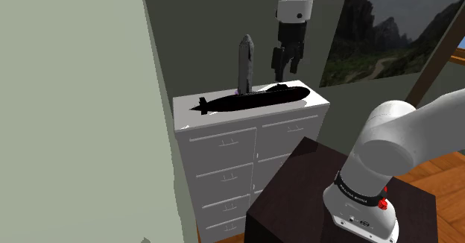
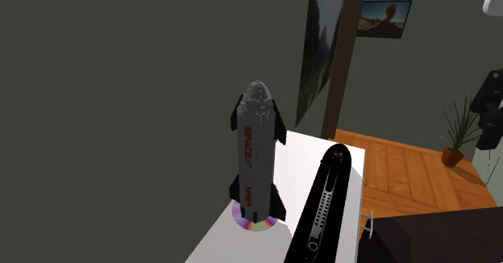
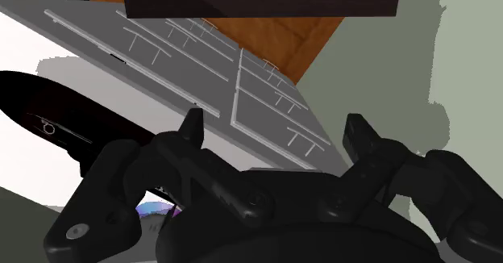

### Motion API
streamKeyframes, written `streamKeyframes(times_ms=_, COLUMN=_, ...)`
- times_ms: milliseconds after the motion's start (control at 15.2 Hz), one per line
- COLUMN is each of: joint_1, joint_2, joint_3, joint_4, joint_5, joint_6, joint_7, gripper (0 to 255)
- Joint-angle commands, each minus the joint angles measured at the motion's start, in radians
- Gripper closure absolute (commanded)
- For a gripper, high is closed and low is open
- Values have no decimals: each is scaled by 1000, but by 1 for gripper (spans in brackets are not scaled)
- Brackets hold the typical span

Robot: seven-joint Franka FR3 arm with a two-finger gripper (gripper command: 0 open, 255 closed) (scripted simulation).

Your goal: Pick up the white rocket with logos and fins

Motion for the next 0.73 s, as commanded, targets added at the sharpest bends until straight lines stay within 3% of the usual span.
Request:
streamKeyframes(times_ms=0, joint_1=0, joint_2=0, joint_3=0, joint_4=0, joint_5=0, joint_6=0, joint_7=0, gripper=0)
streamKeyframes(times_ms=330, joint_1=-44, joint_2=-28, joint_3=31, joint_4=-185, joint_5=-33, joint_6=344, joint_7=93, gripper=0)
streamKeyframes(times_ms=660, joint_1=-111, joint_2=30, joint_3=73, joint_4=-317, joint_5=-85, joint_6=718, joint_7=206, gripper=0)
